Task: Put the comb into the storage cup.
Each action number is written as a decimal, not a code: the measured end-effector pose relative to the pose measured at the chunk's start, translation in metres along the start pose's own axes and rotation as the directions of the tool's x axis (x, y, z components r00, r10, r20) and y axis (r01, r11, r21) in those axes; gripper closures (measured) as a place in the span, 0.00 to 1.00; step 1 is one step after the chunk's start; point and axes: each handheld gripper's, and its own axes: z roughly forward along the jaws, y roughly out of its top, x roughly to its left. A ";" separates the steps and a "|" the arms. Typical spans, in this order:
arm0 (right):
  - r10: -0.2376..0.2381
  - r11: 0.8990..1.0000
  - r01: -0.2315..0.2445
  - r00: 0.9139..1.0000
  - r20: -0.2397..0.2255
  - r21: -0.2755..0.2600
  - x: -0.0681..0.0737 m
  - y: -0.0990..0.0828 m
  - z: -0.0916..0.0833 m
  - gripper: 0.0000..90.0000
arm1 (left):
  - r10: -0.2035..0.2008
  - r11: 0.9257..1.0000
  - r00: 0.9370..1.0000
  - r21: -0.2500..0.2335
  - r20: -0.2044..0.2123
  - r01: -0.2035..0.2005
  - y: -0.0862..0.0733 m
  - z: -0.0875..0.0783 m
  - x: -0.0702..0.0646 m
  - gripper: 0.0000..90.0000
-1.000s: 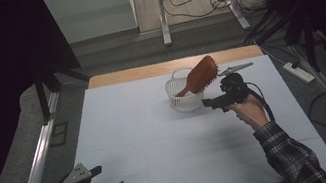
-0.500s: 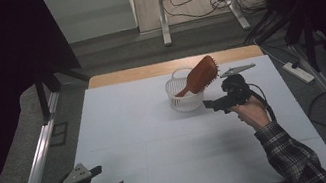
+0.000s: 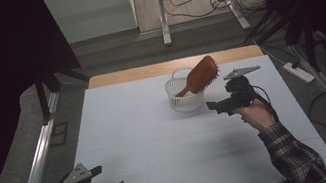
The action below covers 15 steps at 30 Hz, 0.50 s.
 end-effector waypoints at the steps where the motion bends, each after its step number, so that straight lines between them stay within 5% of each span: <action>1: 0.000 1.000 0.000 1.000 0.000 0.000 0.000 0.000 0.000 0.00 | 0.000 1.000 1.000 -0.001 0.000 0.000 0.000 0.000 0.000 0.01; 15: -0.018 1.000 0.018 1.000 -0.009 0.006 0.004 -0.008 -0.008 0.00 | -0.013 1.000 1.000 -0.004 -0.009 0.013 0.000 -0.002 0.001 0.01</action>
